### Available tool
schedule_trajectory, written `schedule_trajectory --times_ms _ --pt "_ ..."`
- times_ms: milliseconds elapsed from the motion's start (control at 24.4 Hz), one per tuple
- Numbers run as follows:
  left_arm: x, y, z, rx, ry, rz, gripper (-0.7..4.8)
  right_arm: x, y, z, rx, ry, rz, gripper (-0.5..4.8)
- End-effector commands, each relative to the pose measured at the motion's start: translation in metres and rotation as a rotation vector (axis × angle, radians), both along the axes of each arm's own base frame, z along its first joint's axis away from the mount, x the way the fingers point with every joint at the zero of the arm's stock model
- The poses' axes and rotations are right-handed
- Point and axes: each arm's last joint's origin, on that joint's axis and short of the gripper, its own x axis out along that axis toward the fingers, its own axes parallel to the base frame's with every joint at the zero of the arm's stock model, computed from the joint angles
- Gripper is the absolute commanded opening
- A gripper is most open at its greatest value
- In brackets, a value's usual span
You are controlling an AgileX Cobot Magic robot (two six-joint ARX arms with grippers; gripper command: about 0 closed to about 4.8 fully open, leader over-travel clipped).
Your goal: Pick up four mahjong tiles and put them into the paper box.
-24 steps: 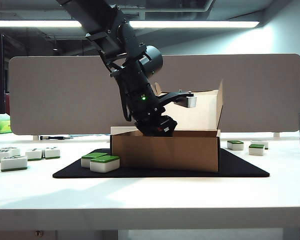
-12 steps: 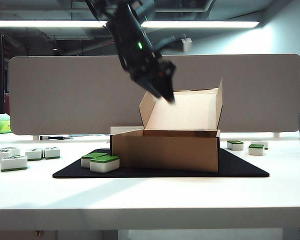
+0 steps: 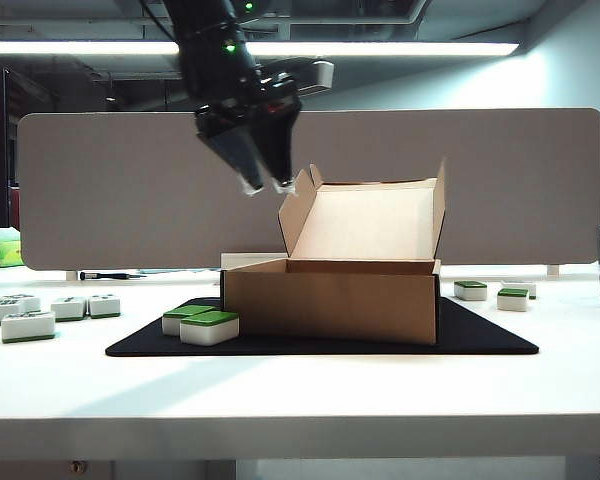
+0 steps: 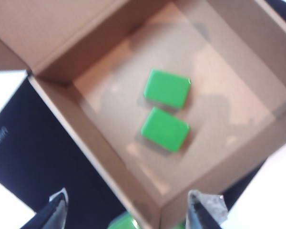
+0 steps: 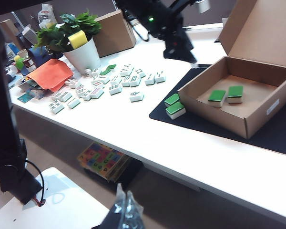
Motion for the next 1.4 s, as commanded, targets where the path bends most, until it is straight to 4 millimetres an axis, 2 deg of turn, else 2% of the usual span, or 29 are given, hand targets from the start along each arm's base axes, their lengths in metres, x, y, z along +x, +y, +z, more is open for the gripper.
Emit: schedule_trajectory --times_ms 41,164,328,452,575,985,1190,1396 --pt "-0.003 0.016 -0.002 0.013 0.021 0.035 3.18 -0.003 0.000 0.000 -0.001 -0.027 0.003 -0.01" --pt "-0.004 0.042 -0.005 0.019 0.048 0.102 3.18 -0.003 0.000 0.000 -0.001 -0.027 0.003 -0.01" --pt "0.000 0.054 -0.009 -0.040 0.097 0.219 3.27 -0.003 0.000 0.000 -0.003 -0.027 -0.005 -0.01" --pt "-0.002 0.056 -0.019 -0.034 0.153 0.251 4.30 -0.003 0.000 0.000 -0.004 -0.027 -0.011 -0.01" --pt "-0.006 0.058 -0.032 -0.001 0.204 0.255 4.75 -0.003 0.000 0.000 -0.004 -0.027 -0.012 -0.01" --pt "-0.012 0.060 -0.058 0.032 0.264 0.257 4.79 -0.003 0.000 0.000 -0.004 -0.027 -0.012 -0.01" --pt "-0.007 0.057 -0.079 -0.006 0.239 0.270 4.79 -0.003 0.000 0.000 -0.004 -0.027 -0.012 -0.01" --pt "-0.002 0.055 -0.098 -0.003 0.300 0.323 4.79 -0.003 0.000 0.000 -0.004 -0.027 -0.012 -0.01"
